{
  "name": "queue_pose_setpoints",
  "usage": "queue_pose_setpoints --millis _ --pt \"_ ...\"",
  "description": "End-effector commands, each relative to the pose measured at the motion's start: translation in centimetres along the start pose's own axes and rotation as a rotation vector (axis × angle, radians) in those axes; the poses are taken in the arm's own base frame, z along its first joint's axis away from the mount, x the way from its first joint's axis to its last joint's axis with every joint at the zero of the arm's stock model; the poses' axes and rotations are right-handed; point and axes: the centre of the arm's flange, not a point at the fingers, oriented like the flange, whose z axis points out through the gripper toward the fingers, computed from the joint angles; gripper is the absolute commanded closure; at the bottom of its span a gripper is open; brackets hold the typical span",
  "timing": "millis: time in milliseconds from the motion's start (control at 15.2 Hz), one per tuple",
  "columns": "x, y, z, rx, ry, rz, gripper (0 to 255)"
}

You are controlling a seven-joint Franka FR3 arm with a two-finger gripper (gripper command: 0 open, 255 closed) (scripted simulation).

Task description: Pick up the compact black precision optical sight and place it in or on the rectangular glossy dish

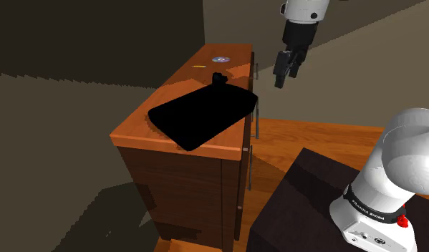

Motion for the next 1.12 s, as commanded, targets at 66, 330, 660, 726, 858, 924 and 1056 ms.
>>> queue_pose_setpoints --millis 66,330,660,726,858,924,1056 --pt "1.5 0.1 0.1 -0.001 -0.01 0.0 0" --pt "7.4 0.4 0.5 -0.006 -0.051 -0.001 0" --pt "14.7 0.9 1.5 -0.012 -0.103 -0.003 0" --pt "16.1 1.0 1.7 -0.013 -0.113 -0.003 0" --pt "19.0 1.1 2.2 -0.016 -0.133 -0.004 0" --pt "20.5 1.2 2.5 -0.017 -0.144 -0.004 0" --pt "23.4 1.4 3.1 -0.02 -0.164 -0.004 0"
